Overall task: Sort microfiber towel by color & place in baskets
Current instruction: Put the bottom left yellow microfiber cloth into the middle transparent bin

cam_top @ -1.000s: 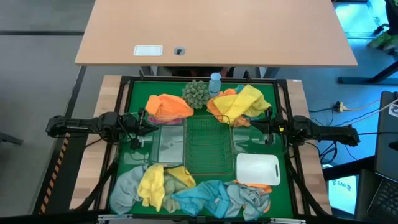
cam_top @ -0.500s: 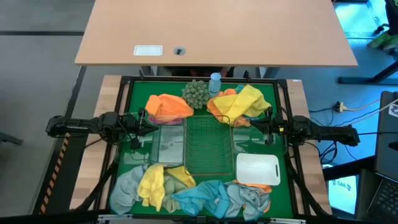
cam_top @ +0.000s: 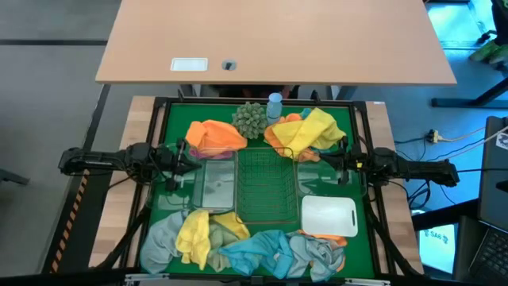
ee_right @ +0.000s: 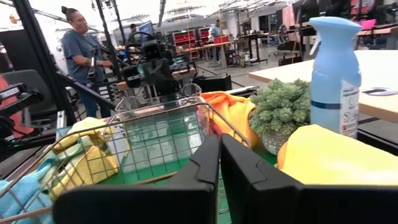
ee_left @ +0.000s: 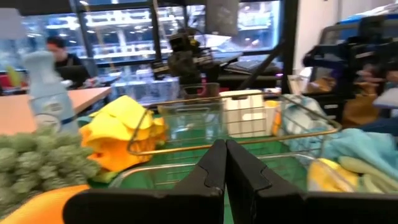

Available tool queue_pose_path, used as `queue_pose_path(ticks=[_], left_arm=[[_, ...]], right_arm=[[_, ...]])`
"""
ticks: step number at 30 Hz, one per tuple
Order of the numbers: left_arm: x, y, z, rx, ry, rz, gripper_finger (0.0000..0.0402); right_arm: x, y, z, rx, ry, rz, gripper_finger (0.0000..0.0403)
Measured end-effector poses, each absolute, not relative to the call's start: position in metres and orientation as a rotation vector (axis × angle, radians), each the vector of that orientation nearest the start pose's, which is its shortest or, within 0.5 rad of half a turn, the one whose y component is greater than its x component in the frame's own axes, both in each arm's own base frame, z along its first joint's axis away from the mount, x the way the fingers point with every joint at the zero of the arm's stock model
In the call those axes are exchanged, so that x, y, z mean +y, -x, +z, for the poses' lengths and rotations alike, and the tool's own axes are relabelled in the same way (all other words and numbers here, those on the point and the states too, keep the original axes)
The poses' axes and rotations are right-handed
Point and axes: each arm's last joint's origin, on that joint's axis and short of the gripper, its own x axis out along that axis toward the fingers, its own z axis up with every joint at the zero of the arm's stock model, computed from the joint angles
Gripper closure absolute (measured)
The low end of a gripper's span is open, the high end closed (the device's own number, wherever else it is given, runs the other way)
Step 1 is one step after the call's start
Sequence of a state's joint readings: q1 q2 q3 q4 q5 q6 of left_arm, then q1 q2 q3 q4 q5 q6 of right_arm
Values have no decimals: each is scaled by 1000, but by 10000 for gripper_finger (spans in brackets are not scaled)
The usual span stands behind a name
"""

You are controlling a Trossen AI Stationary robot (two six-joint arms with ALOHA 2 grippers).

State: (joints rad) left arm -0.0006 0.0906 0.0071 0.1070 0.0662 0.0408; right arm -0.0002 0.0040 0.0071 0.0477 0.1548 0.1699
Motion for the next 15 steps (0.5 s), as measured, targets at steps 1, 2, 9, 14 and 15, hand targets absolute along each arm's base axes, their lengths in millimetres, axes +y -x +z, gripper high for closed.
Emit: queue_pose_path(ticks=[1,2,9,14,15], left_arm=[[-2,-103,169,-25,-36,-77,401],[-2,-103,169,-25,-33,-79,401],[-2,-103,171,-41,-33,-55,401],[2,-103,175,-86,93,67,401],[3,-102,175,-95,121,85,399]], right_arm=[[-5,-97,170,-64,-174,-153,386],[-5,-97,170,-64,-174,-153,386],[-4,-97,170,-62,-173,-137,386],[-4,-97,170,-62,-173,-137,386],[-4,-97,170,-63,-173,-138,386]])
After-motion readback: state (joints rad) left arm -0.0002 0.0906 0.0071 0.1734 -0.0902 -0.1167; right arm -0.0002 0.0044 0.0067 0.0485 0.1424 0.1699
